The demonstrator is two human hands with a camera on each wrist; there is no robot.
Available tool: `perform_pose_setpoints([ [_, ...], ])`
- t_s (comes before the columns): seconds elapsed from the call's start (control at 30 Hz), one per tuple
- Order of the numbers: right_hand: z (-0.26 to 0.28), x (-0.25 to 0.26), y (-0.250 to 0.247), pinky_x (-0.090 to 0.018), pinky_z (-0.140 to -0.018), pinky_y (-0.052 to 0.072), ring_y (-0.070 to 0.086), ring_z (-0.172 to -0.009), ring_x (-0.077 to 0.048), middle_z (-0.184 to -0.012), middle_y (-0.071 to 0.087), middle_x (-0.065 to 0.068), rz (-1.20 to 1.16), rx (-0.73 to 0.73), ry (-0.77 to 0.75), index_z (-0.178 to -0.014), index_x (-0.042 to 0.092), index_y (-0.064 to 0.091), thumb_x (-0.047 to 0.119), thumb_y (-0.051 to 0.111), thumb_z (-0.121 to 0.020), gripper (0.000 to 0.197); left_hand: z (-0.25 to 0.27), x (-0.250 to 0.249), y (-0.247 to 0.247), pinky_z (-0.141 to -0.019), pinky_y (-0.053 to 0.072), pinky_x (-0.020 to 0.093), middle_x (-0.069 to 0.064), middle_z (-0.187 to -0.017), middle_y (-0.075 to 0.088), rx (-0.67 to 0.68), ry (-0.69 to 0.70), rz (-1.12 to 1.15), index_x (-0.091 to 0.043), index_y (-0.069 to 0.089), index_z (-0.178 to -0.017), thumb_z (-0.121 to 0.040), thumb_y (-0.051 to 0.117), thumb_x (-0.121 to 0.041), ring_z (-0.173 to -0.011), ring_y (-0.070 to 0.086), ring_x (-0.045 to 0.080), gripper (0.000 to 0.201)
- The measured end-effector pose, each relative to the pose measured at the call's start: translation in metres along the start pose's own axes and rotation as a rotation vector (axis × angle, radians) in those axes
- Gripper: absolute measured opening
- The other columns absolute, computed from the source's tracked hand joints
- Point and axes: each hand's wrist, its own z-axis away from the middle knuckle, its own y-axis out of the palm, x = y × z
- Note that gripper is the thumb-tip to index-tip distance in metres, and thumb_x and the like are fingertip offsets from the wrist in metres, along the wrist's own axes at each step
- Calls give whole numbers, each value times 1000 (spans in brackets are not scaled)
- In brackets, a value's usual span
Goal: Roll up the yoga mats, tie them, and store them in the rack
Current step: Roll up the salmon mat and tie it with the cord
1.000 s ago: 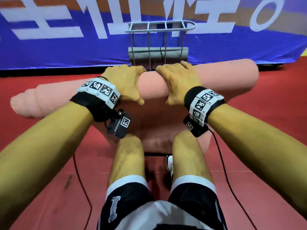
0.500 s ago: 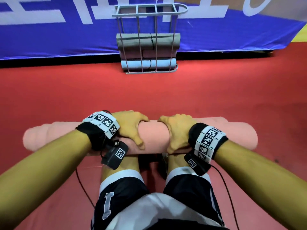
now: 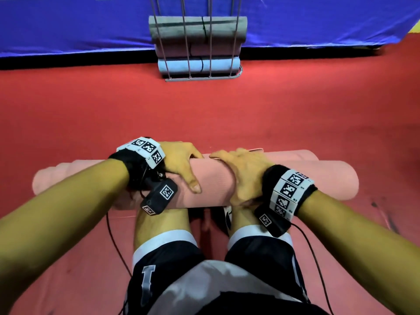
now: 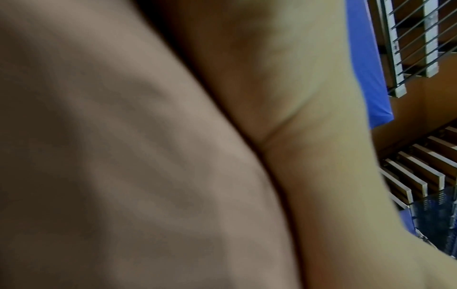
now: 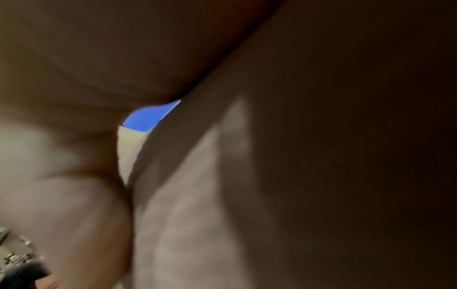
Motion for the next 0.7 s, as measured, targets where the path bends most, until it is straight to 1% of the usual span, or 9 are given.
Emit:
perform_pose_setpoints([
  [0.07,4,3,7,-39,-93,41,46,-119,-21,-131,45,4,40,-42,-30,-150,41,20,68,83,-46,125,-4,4,0,-84,60,46,-6,-93,78,6,6,27,-29,76,-99,-42,94,-66,-88,75,20,70],
  [0.13,5,7,10,-44,-100,40,44,-122,-22,-135,39,3,75,-21,21,-151,40,17,76,82,-43,132,-7,6,1,-84,60,45,-7,-93,78,11,11,28,-31,76,-99,-42,93,-67,-88,75,19,70],
  [0.2,4,10,8,-45,-99,44,51,-119,-24,-130,44,4,75,-11,57,-148,39,23,77,82,-42,127,-6,5,2,-84,59,43,-10,-93,77,-20,-9,9,-33,75,-101,-40,91,-71,-87,74,15,73],
  [0.27,0,11,2,-44,-94,47,58,-111,-26,-119,51,5,60,-9,75,-141,40,32,76,82,-40,118,1,2,-1,-87,58,39,-14,-98,75,-112,-43,-82,-36,72,-111,-35,83,-83,-91,71,12,90],
  [0.3,-2,11,-2,-44,-91,48,60,-107,-26,-114,53,5,46,-6,83,-137,41,35,75,83,-38,114,5,-1,-2,-88,56,37,-15,-104,73,-176,-58,-172,-38,68,-118,-35,77,-88,-94,69,13,98],
  [0.37,-7,8,-10,-42,-88,48,63,-104,-26,-111,60,7,18,13,92,-131,43,40,74,85,-37,109,15,-10,4,-88,53,36,-14,-112,69,-287,-94,-405,-41,57,-128,-40,69,-93,-100,65,18,103],
  [0.47,-15,4,-18,-38,-88,52,66,-101,-24,-107,69,9,-17,32,95,-127,44,48,72,85,-34,104,22,-21,42,-90,47,43,-7,-122,61,-383,-197,-677,-36,39,-138,-45,66,-93,-110,62,26,112],
  [0.57,-19,-1,-16,-36,-88,53,67,-99,-21,-104,71,13,-50,36,90,-127,47,52,74,81,-27,108,20,-23,68,-94,45,48,-2,-128,58,-483,-281,-651,-29,34,-138,-43,68,-88,-113,59,28,117],
  [0.7,-19,-2,-8,-37,-91,53,65,-106,-21,-113,69,10,-68,-55,72,-136,45,49,79,74,-30,114,18,-21,51,-90,48,46,-2,-117,60,-437,-232,-636,-28,40,-132,-44,71,-86,-107,62,28,110],
])
